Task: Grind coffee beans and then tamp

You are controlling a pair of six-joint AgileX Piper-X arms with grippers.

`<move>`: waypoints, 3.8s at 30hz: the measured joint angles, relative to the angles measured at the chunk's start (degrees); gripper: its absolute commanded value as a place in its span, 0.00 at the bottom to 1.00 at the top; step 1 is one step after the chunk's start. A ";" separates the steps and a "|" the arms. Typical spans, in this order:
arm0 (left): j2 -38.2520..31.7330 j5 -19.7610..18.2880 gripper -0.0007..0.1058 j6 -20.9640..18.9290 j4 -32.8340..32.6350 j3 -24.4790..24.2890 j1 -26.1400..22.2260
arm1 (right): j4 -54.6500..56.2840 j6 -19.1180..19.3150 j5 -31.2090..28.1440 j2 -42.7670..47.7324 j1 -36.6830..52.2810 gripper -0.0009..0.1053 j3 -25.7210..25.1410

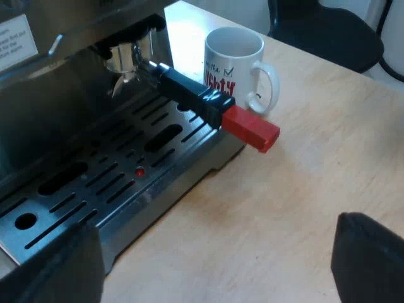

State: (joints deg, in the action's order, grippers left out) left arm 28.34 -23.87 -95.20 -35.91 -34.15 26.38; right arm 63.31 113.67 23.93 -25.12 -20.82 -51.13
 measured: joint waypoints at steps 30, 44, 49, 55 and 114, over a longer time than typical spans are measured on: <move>0.00 -3.53 0.73 0.00 13.28 11.54 0.14 | -15.87 -12.69 -9.23 -0.20 -15.96 0.68 12.17; 0.00 -3.53 0.73 0.00 13.28 11.54 0.14 | -29.73 -21.82 -35.54 -2.18 -39.08 0.63 18.16; 0.00 -3.53 0.73 0.00 13.28 11.54 0.14 | -37.20 -23.41 -42.77 -7.26 -46.77 0.36 19.70; 0.00 -3.53 0.73 0.00 13.28 11.54 0.14 | -43.06 -25.75 -46.59 -14.16 -51.28 0.20 19.79; 0.00 -4.34 0.73 0.00 13.28 11.54 0.14 | -71.20 -33.14 -73.97 -39.39 -51.43 0.01 19.79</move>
State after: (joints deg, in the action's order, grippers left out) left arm 28.34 -28.20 -95.20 -22.63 -22.61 26.51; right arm -7.89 80.53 -50.05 -64.51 -72.25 -31.33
